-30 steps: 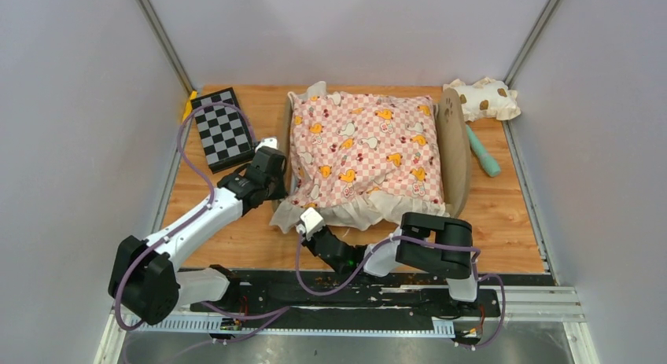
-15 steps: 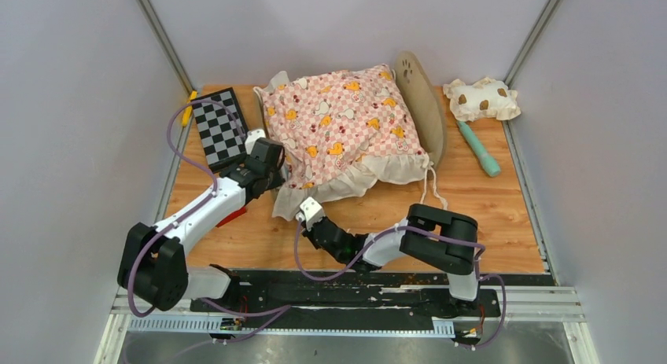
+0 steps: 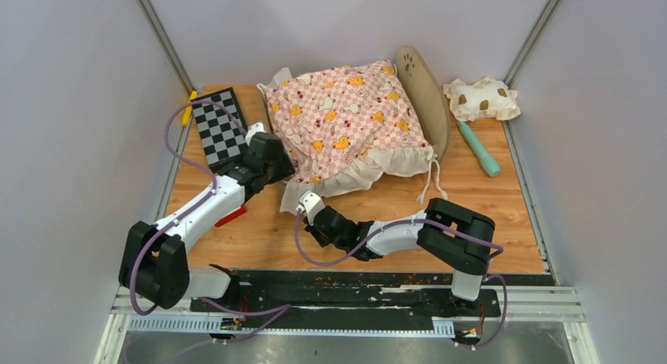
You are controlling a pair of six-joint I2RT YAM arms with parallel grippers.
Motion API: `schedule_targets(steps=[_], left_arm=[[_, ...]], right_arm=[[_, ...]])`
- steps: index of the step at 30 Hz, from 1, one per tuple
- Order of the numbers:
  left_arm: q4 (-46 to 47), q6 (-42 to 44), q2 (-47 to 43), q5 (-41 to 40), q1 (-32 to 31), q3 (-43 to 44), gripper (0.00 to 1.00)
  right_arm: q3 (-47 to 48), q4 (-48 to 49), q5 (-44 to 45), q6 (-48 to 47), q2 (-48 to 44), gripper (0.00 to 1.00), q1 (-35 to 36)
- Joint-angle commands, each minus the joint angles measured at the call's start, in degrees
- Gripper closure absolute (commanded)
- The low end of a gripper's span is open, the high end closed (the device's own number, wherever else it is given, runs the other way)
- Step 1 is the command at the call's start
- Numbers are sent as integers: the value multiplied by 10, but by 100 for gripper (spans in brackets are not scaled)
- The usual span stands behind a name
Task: Set up the pet bed
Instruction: Cross the ropes on the bed frame.
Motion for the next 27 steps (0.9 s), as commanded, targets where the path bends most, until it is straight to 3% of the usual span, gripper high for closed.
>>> schedule_targets(steps=[1, 4, 7, 11, 14, 22, 27], left_arm=[[60, 8, -41, 47, -2, 16, 34], [51, 27, -55, 49, -2, 20, 31], [34, 44, -62, 49, -2, 27, 22], [17, 59, -74, 46, -2, 25, 19], [9, 66, -89, 45, -3, 20, 18], [-22, 84, -126, 40, -3, 18, 18], [-45, 97, -146, 43, -3, 21, 18]], right_arm=[[38, -109, -50, 13, -17, 100, -6], [51, -148, -69, 15, -27, 100, -8], [73, -201, -76, 16, -33, 98, -10], [77, -262, -58, 19, -47, 78, -11], [59, -280, -20, 30, -69, 68, -11], [26, -323, 51, 38, -137, 47, -14], [15, -315, 54, 31, -196, 44, -14]])
